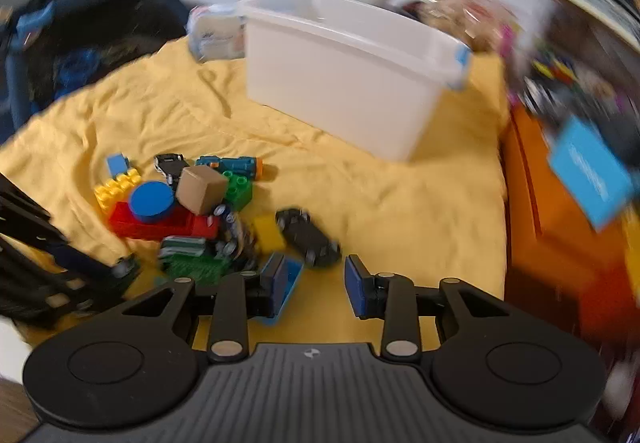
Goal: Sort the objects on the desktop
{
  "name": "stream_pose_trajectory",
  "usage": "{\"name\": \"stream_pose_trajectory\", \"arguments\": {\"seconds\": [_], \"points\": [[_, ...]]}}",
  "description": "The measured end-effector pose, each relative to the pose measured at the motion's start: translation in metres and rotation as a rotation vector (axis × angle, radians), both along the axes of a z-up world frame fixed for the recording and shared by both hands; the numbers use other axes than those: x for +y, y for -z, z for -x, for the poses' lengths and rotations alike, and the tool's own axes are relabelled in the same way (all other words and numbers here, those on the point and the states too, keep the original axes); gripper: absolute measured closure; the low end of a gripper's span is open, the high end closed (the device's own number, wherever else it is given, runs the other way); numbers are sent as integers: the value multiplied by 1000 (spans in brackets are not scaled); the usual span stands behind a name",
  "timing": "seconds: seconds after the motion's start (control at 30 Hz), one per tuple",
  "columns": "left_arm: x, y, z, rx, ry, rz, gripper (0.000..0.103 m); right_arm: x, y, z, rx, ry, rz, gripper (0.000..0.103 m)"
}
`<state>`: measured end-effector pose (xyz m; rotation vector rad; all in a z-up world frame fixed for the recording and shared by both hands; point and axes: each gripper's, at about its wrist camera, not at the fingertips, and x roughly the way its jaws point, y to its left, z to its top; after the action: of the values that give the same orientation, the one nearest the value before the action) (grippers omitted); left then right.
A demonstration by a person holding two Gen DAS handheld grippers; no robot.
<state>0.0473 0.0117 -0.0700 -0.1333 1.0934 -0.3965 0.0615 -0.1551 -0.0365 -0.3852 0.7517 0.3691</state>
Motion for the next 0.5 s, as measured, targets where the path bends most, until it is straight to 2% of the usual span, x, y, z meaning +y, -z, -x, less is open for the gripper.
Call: {"name": "stream_pose_trajectory", "arguments": {"seconds": [0.07, 0.2, 0.27, 0.3, 0.5], "points": [[3, 5, -4, 24, -14, 11, 72, 10, 10, -16, 12, -68, 67, 68], [27, 17, -10, 104, -101, 91, 71, 25, 32, -38, 60, -199, 183, 71], [36, 19, -11, 116, -118, 112, 71, 27, 33, -40, 48, -245, 177, 73], [38, 19, -11, 117, -125, 112, 71, 27, 32, -44, 55, -246, 177, 76], [42, 10, -14, 86, -93, 18, 70, 28, 39, -52, 122, -271, 236, 77]]}}
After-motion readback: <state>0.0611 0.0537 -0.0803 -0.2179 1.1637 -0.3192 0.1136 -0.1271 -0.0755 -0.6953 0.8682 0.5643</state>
